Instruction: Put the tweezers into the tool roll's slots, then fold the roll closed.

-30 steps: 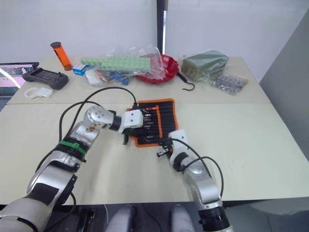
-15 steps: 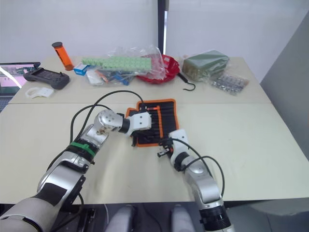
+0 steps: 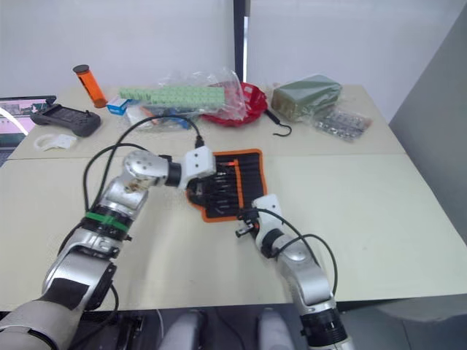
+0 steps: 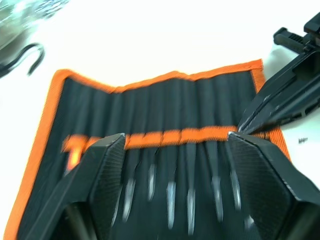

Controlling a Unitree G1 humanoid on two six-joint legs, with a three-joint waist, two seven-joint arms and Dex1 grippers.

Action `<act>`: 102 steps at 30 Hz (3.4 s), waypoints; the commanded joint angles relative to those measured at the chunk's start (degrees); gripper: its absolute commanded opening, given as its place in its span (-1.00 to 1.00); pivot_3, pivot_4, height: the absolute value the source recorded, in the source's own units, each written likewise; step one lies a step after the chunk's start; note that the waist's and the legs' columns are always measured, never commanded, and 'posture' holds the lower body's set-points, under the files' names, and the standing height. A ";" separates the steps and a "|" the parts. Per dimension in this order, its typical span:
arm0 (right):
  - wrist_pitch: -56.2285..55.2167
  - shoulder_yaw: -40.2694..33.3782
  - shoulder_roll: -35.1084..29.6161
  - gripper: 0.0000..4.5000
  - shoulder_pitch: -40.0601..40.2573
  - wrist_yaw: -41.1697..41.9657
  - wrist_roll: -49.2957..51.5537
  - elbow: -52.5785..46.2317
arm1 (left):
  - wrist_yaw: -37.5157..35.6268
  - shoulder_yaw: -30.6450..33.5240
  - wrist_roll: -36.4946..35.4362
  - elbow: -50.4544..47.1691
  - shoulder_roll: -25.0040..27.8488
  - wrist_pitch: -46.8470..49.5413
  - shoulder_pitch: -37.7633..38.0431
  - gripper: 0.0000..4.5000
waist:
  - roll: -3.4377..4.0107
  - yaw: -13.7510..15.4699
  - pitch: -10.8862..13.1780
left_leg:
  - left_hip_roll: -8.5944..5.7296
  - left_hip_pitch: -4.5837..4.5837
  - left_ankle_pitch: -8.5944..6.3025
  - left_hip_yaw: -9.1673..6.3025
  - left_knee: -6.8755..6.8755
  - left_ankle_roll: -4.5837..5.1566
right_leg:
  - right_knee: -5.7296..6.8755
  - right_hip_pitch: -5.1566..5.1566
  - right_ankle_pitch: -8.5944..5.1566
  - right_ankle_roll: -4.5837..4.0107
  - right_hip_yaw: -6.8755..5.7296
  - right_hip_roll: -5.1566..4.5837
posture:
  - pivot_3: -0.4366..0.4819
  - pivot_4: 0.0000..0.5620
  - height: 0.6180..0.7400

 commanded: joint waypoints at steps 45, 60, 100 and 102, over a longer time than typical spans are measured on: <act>8.41 9.37 0.45 0.98 -17.39 9.00 -0.09 1.07 | 11.06 30.68 -26.95 -32.20 15.17 15.78 44.05 1.00 | 0.14 -0.12 0.09 | 0.07 0.01 0.00 0.02 -0.13 -0.01 | 0.10 -0.17 0.02 -0.05 0.01 -0.02 | -0.05 -0.47 1.00; 0.58 13.53 6.77 0.76 -23.97 8.90 -7.34 15.40 | 11.60 31.52 -27.62 -35.97 16.45 15.24 47.81 1.00 | 0.16 -0.15 0.11 | 0.08 0.04 -0.01 0.03 -0.19 -0.01 | 0.10 -0.21 0.03 -0.07 0.01 -0.02 | -0.05 -0.47 1.00; -22.40 16.23 -22.95 -0.99 -14.44 50.12 -5.65 3.15 | 2.52 22.97 -25.72 -24.24 20.13 12.77 37.03 1.00 | 0.19 0.05 0.15 | 0.08 0.02 -0.01 0.06 -0.32 -0.01 | -0.23 -0.13 0.02 -0.06 -0.02 -0.02 | -0.05 -0.47 1.00; -24.83 15.32 -26.31 -0.99 -14.09 50.54 -7.52 4.13 | 1.88 22.14 -25.32 -23.45 19.96 12.54 35.87 1.00 | 0.19 -0.03 0.15 | 0.08 0.02 -0.01 0.07 -0.31 -0.01 | -0.24 -0.13 0.02 -0.06 -0.02 -0.02 | -0.05 -0.47 1.00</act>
